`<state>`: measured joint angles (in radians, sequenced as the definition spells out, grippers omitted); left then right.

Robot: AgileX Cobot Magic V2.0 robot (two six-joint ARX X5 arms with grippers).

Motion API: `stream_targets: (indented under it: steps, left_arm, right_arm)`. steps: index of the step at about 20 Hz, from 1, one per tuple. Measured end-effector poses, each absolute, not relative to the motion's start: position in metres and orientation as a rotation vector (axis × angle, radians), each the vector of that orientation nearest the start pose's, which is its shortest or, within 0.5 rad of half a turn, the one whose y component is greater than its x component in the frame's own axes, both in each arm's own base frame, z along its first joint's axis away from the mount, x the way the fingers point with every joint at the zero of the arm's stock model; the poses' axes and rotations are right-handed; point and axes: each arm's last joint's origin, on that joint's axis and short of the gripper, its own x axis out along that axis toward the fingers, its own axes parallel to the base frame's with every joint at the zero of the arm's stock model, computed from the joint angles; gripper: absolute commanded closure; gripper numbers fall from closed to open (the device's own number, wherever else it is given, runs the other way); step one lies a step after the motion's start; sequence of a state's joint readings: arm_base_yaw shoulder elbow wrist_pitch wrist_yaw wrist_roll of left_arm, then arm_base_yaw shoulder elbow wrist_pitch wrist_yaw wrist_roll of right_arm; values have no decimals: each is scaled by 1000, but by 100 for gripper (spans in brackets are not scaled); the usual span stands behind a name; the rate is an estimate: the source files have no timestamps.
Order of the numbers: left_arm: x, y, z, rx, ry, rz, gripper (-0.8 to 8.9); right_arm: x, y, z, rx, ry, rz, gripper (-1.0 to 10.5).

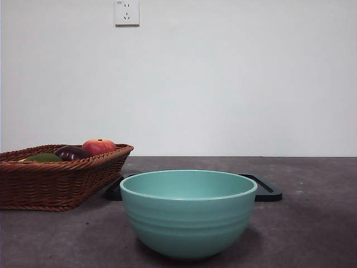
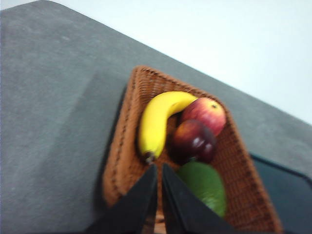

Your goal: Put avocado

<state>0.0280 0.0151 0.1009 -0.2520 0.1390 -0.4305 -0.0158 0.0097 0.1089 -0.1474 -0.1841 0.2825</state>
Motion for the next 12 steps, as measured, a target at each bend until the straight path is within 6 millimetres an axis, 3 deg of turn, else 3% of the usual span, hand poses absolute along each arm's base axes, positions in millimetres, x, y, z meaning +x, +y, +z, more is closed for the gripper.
stream_targets:
  steps: [12]
  left_arm:
    - [87,-9,235,-469,400,-318,799]
  right_arm:
    - [80,11,251,332,313,371,940]
